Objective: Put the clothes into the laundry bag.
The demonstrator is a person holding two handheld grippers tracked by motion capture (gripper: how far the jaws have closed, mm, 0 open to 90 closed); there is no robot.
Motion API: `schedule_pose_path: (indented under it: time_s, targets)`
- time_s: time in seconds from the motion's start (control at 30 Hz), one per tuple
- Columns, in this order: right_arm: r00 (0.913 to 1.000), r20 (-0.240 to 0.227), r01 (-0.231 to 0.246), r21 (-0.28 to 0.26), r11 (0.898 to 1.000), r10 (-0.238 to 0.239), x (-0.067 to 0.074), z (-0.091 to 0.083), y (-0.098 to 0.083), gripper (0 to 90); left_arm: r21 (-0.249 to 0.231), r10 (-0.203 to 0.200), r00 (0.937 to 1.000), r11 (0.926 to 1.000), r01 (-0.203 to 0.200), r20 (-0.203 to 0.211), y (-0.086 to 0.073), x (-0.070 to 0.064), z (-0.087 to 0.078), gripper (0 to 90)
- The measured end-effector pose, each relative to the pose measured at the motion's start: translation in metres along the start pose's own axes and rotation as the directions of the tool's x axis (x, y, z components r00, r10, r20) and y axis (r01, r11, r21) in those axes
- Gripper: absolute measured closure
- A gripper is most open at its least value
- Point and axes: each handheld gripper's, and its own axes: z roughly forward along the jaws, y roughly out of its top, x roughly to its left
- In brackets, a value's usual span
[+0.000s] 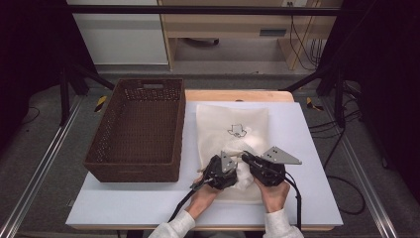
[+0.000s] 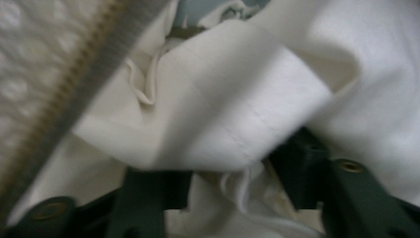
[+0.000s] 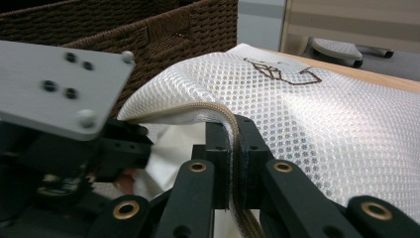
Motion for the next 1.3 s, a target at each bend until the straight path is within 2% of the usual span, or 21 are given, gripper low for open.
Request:
schedule_pose_path:
  time_s: [0.03, 0.17, 0.3, 0.33, 0.37, 0.5, 0.53, 0.57, 0.6, 0.63, 0.67, 0.7, 0.73, 0.87, 0.93, 1.07, 1.17, 1.2, 1.23, 1.27, 1.3]
  targets:
    - [1.0, 0.002, 0.001, 0.0, 1.0, -0.001, 0.0, 0.0, 0.0, 86.4, 0.003, 0.0, 0.9999, 1.0, 0.0, 0.013, -0.001, -0.001, -0.005, 39.9]
    - [1.0, 0.007, -0.002, -0.009, 1.0, 0.002, -0.002, -0.003, 0.001, 86.4, -0.002, 0.027, 0.9979, 0.9996, -0.027, 0.059, -0.006, -0.009, -0.031, 30.0]
    - [0.9999, 0.007, -0.011, -0.014, 1.0, 0.011, -0.003, -0.004, 0.001, 86.4, -0.015, 0.025, 0.9953, 0.9996, -0.024, 0.093, -0.011, -0.014, -0.043, 29.3]
    - [0.9999, 0.008, -0.007, -0.012, 1.0, 0.007, -0.003, -0.003, 0.001, 86.4, -0.01, 0.014, 0.9926, 0.9999, -0.013, 0.12, -0.013, -0.017, -0.041, 30.0]
    - [0.9999, 0.008, -0.007, -0.012, 1.0, 0.007, -0.003, -0.003, 0.001, 86.4, -0.01, 0.014, 0.9926, 0.9999, -0.013, 0.12, -0.013, -0.017, -0.041, 30.3]
    - [1.0, 0.007, -0.003, -0.01, 1.0, 0.004, -0.002, -0.003, 0.001, 86.4, 0.014, 0.009, 0.9911, 0.9998, -0.011, 0.133, -0.013, -0.025, -0.022, 30.5]
    - [0.9999, 0.004, -0.009, -0.01, 1.0, 0.009, -0.003, -0.003, 0.001, 86.4, 0.007, 0.002, 0.9897, 1.0, -0.003, 0.143, -0.011, -0.03, -0.011, 34.5]
    - [0.9999, 0.004, -0.009, -0.01, 1.0, 0.009, -0.003, -0.003, 0.001, 86.4, 0.007, 0.002, 0.9897, 1.0, -0.003, 0.143, -0.011, -0.03, -0.011, 36.2]
    - [1.0, 0.003, -0.008, -0.007, 1.0, 0.008, -0.002, -0.002, 0.0, 86.4, 0.016, 0.003, 0.9945, 0.9999, -0.005, 0.105, -0.007, -0.035, -0.001, 40.4]
    - [1.0, 0.005, -0.006, -0.007, 1.0, 0.006, -0.002, -0.002, 0.0, 86.4, 0.016, 0.003, 0.9945, 0.9999, -0.005, 0.105, -0.007, -0.035, -0.001, 47.9]
    - [1.0, 0.004, -0.006, -0.007, 1.0, 0.006, -0.002, -0.002, 0.0, 86.4, 0.034, 0.0, 0.9957, 0.9994, -0.003, 0.093, -0.005, -0.036, 0.008, 51.7]
    - [1.0, 0.004, -0.006, -0.007, 1.0, 0.006, -0.002, -0.002, 0.0, 86.4, 0.041, 0.014, 0.9981, 0.999, -0.016, 0.06, -0.004, -0.036, 0.012, 57.8]
    - [1.0, 0.002, -0.008, -0.006, 1.0, 0.008, -0.002, -0.002, 0.0, 86.4, 0.039, 0.017, 0.9985, 0.9991, -0.019, 0.053, -0.003, -0.035, 0.013, 64.7]
    - [0.9999, 0.005, -0.016, -0.009, 1.0, 0.016, -0.003, -0.003, 0.001, 86.5, 0.017, 0.005, 0.9989, 0.9998, -0.005, 0.046, 0.003, -0.031, 0.014, 76.6]
    - [0.9999, 0.006, -0.016, -0.009, 1.0, 0.016, -0.003, -0.003, 0.001, 86.5, 0.011, 0.006, 0.9989, 0.9999, -0.006, 0.046, 0.005, -0.03, 0.015, 77.6]
    - [0.9997, 0.01, -0.022, -0.013, 1.0, 0.022, -0.004, -0.004, 0.001, 86.5, -0.005, 0.034, 0.9994, 0.9994, -0.034, 0.002, 0.012, -0.025, 0.021, 78.2]
    - [0.9995, 0.009, -0.029, -0.016, 0.999, 0.029, -0.004, -0.006, 0.002, 86.5, -0.01, 0.02, 0.9998, 0.9998, -0.02, -0.009, 0.013, -0.019, 0.029, 77.4]
    - [0.9995, 0.007, -0.031, -0.019, 0.999, 0.031, -0.004, -0.006, 0.002, 86.5, -0.007, 0.029, 0.9994, 0.9996, -0.029, -0.018, 0.012, -0.016, 0.033, 75.9]
    - [0.9995, 0.007, -0.031, -0.019, 0.999, 0.031, -0.004, -0.006, 0.002, 86.5, -0.009, 0.026, 0.9996, 0.9996, -0.026, -0.015, 0.011, -0.014, 0.037, 75.9]
    - [0.9994, 0.012, -0.033, -0.015, 0.999, 0.033, -0.005, -0.006, 0.001, 86.5, -0.028, 0.015, 0.9999, 0.9995, -0.014, 0.004, 0.008, -0.013, 0.036, 72.8]
    - [0.9993, 0.006, -0.036, -0.015, 0.999, 0.036, -0.006, -0.006, 0.001, 86.5, -0.028, 0.015, 0.9999, 0.9995, -0.014, 0.004, 0.008, -0.013, 0.036, 69.8]
